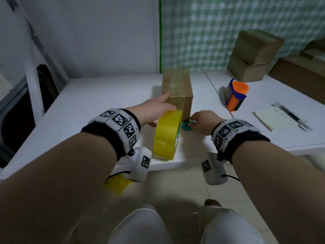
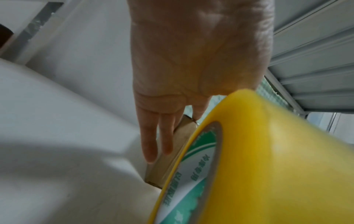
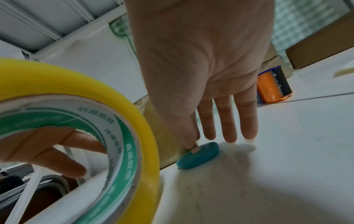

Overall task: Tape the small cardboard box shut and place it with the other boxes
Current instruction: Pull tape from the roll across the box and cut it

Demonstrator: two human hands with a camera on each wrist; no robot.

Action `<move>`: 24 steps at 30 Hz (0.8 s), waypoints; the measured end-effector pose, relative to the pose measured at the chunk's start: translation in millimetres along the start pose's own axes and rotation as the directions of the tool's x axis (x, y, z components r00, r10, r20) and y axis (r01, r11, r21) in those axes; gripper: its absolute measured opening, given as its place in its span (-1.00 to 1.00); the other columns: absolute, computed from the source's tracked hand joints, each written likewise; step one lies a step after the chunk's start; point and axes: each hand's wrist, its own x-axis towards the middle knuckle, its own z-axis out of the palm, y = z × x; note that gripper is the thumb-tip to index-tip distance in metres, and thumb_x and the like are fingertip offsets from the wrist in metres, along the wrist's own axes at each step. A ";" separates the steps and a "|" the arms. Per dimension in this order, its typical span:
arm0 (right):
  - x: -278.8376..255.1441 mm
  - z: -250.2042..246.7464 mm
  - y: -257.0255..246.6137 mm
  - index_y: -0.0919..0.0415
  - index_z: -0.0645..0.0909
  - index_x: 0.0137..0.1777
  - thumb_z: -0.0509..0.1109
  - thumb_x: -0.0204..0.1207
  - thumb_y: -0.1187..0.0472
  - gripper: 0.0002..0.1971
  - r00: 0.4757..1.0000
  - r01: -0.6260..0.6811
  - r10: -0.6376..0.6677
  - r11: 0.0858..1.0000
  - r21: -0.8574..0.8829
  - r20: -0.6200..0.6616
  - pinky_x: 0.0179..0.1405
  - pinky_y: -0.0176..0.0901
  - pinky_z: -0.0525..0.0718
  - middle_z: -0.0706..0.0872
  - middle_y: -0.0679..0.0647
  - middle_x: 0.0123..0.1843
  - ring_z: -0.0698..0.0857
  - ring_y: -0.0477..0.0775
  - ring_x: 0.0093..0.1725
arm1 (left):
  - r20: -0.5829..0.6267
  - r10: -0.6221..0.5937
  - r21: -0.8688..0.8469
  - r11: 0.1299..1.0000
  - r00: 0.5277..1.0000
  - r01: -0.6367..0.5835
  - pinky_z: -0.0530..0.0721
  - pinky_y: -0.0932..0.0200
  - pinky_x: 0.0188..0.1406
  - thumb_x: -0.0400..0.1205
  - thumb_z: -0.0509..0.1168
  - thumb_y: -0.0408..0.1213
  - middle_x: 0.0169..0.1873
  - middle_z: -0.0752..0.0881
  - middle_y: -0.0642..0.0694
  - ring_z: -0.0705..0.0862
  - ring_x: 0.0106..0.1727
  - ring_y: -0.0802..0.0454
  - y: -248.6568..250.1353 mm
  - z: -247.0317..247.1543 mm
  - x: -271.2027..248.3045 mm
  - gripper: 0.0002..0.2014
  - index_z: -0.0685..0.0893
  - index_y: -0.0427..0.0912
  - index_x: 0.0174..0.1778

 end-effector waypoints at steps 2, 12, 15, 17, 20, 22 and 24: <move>1.3 3.3 -1.7 0.24 0.57 0.37 0.14 0.67 0.11 -0.62 1.000 0.013 -0.012 0.999 -0.043 0.028 0.31 -0.04 0.57 0.65 0.21 0.34 0.60 0.23 0.33 | 0.019 -0.012 0.010 1.000 1.000 0.012 0.71 -0.05 0.13 0.55 0.23 0.19 0.60 0.33 -0.07 0.52 0.41 -0.13 2.1 -0.6 -4.1 -0.21 -0.01 0.20 0.64; 2.7 13.4 -6.4 0.25 0.64 0.25 0.22 0.59 0.01 -0.60 1.000 -0.026 0.026 0.999 0.023 0.004 0.07 -0.11 0.56 0.71 0.21 0.20 0.65 0.21 0.19 | 0.057 -0.049 0.034 0.998 0.997 0.047 0.67 -0.02 0.19 0.49 0.37 0.01 0.60 0.31 -0.17 0.52 0.39 -0.19 9.2 3.9 -8.9 -0.07 -0.08 0.10 0.67; 9.1 17.1 -10.1 0.23 0.67 -0.06 0.30 0.52 0.05 -0.75 1.000 -0.029 0.029 0.999 0.035 0.009 -0.17 -0.16 0.48 0.66 0.14 -0.10 0.59 0.15 -0.12 | 0.078 -0.042 0.060 0.997 0.996 0.037 0.73 0.00 0.06 0.50 0.34 -0.03 0.56 0.36 -0.15 0.61 0.18 -0.12 11.2 3.9 -10.7 -0.09 -0.10 0.15 0.66; 12.1 18.0 -11.7 0.20 0.56 -0.27 0.36 0.49 0.04 -0.76 0.999 -0.035 0.036 0.998 0.048 -0.002 -0.19 -0.16 0.46 0.61 0.13 -0.17 0.56 0.12 -0.17 | 0.089 -0.041 0.069 0.997 0.995 0.035 0.72 -0.02 0.09 0.49 0.34 -0.03 0.55 0.37 -0.14 0.61 0.16 -0.10 11.7 5.0 -10.8 -0.09 -0.09 0.17 0.66; 13.3 16.9 -12.6 0.21 0.54 -0.31 0.46 0.41 0.01 -0.72 1.000 -0.025 0.024 0.994 0.105 0.004 -0.18 -0.16 0.49 0.63 0.14 -0.21 0.59 0.12 -0.16 | 0.078 -0.027 0.099 0.995 0.997 0.020 0.67 0.02 0.18 0.49 0.32 -0.04 0.60 0.30 -0.14 0.56 0.27 -0.13 12.4 5.9 -8.9 -0.10 -0.09 0.13 0.66; 11.0 13.4 -12.9 0.22 0.55 -0.36 0.50 0.38 0.01 -0.70 0.999 -0.016 0.011 0.992 0.124 0.041 -0.29 -0.18 0.50 0.62 0.13 -0.31 0.59 0.13 -0.17 | 0.069 -0.032 0.104 0.994 0.997 0.025 0.62 0.02 0.25 0.51 0.30 -0.06 0.62 0.27 -0.14 0.51 0.35 -0.15 13.0 4.7 -6.4 -0.12 -0.08 0.10 0.67; 8.2 8.0 -11.0 0.25 0.64 -0.30 0.48 0.41 0.06 -0.75 0.997 -0.013 0.003 0.993 0.119 0.083 -0.34 -0.17 0.52 0.61 0.12 -0.33 0.60 0.14 -0.19 | 0.073 -0.031 0.104 0.994 0.997 0.024 0.58 0.00 0.32 0.49 0.30 -0.07 0.63 0.24 -0.13 0.47 0.39 -0.14 14.9 3.6 -5.8 -0.11 -0.07 0.11 0.67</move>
